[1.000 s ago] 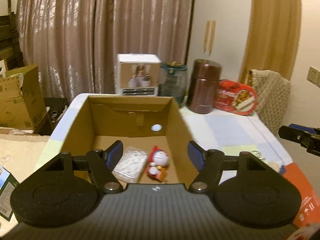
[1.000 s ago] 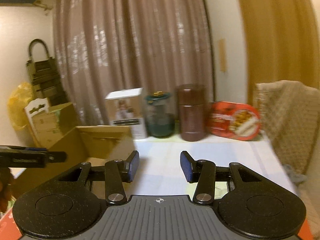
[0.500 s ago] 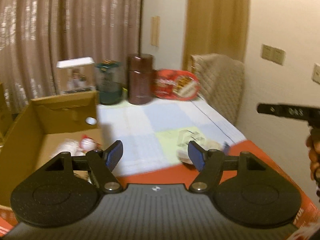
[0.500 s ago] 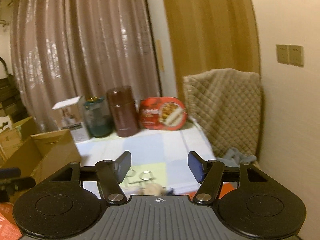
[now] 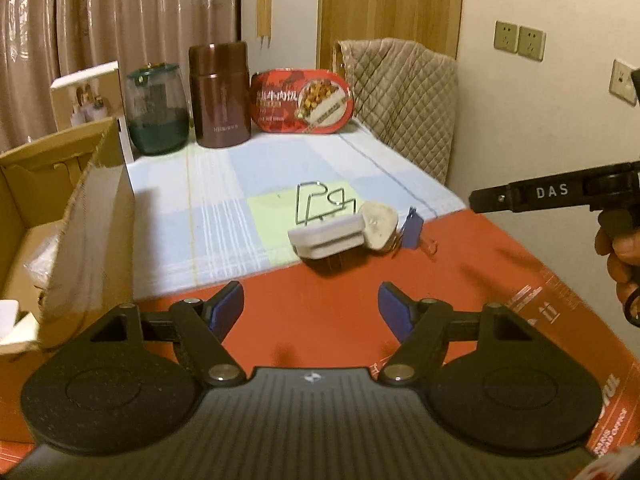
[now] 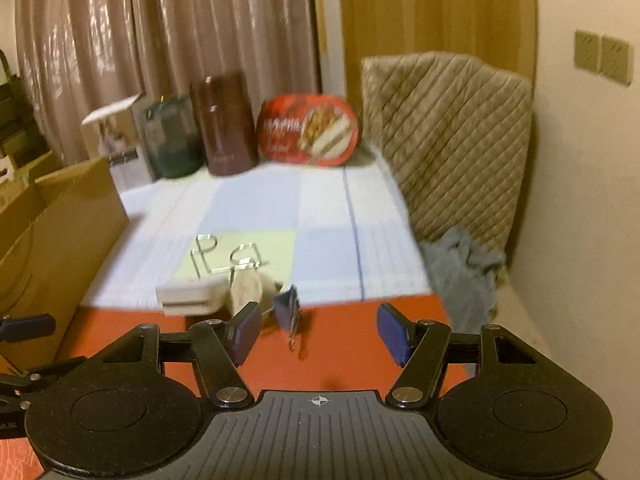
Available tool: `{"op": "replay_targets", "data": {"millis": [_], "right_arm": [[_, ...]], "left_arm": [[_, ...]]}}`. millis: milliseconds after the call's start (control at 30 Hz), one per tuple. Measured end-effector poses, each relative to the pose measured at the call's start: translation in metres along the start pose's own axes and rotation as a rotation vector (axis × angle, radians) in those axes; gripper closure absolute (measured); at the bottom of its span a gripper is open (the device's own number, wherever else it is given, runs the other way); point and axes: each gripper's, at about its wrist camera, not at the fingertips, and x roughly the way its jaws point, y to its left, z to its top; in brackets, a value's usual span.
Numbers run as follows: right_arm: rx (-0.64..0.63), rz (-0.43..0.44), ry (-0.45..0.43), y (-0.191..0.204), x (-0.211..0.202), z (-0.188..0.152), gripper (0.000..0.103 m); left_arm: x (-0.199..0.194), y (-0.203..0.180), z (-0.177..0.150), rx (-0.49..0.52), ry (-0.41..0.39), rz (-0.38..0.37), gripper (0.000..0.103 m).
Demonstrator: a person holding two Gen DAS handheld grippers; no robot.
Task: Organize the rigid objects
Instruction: 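Grasp the black binder clip with the right tool while the left tool grasps the white square plug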
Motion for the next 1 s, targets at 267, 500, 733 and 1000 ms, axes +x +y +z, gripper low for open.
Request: {"op": "replay_targets", "data": {"millis": [267,500,733,1000], "right_arm": [[-0.13,0.084,0.075,0.002,0.044,-0.001,0.042],[-0.179,0.119,0.071,-0.005,0.073,0.003,0.054],[-0.25,0.14,0.081,-0.002,0.099,0.004,0.061],[-0.252,0.203,0.078,-0.006,0.106,0.004,0.071]], "left_arm": [[0.022,0.003,-0.007,0.006,0.028,0.007,0.033],[0.041,0.011,-0.003,-0.023,0.035,0.013,0.033],[0.056,0.013,-0.002,-0.04,0.046,0.004,0.033],[0.065,0.015,-0.002,-0.056,0.054,-0.001,0.033]]}}
